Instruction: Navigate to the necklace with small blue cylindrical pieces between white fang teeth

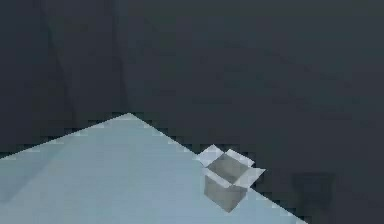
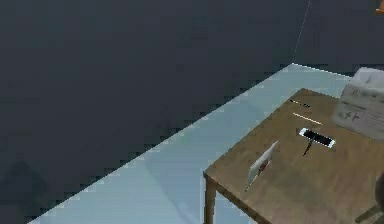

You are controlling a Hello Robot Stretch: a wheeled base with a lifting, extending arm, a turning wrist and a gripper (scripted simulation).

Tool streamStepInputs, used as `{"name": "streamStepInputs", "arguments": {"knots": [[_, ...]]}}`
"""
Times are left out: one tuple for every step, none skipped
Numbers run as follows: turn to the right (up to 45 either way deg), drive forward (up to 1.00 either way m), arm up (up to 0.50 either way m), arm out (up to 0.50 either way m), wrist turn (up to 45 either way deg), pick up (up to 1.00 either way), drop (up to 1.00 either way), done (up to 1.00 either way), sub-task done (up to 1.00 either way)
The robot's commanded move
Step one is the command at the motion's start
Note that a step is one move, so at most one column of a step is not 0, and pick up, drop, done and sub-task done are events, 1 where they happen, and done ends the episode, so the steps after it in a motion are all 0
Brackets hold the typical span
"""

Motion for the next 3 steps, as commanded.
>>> {"name": "streamStepInputs", "arguments": {"knots": [[-45.0,0.0,0.0,0.0,0.0,0.0,0.0,0.0,0.0],[0.0,0.05,0.0,0.0,0.0,0.0,0.0,0.0,0.0],[-33.0,0.0,0.0,0.0,0.0,0.0,0.0,0.0,0.0]]}}
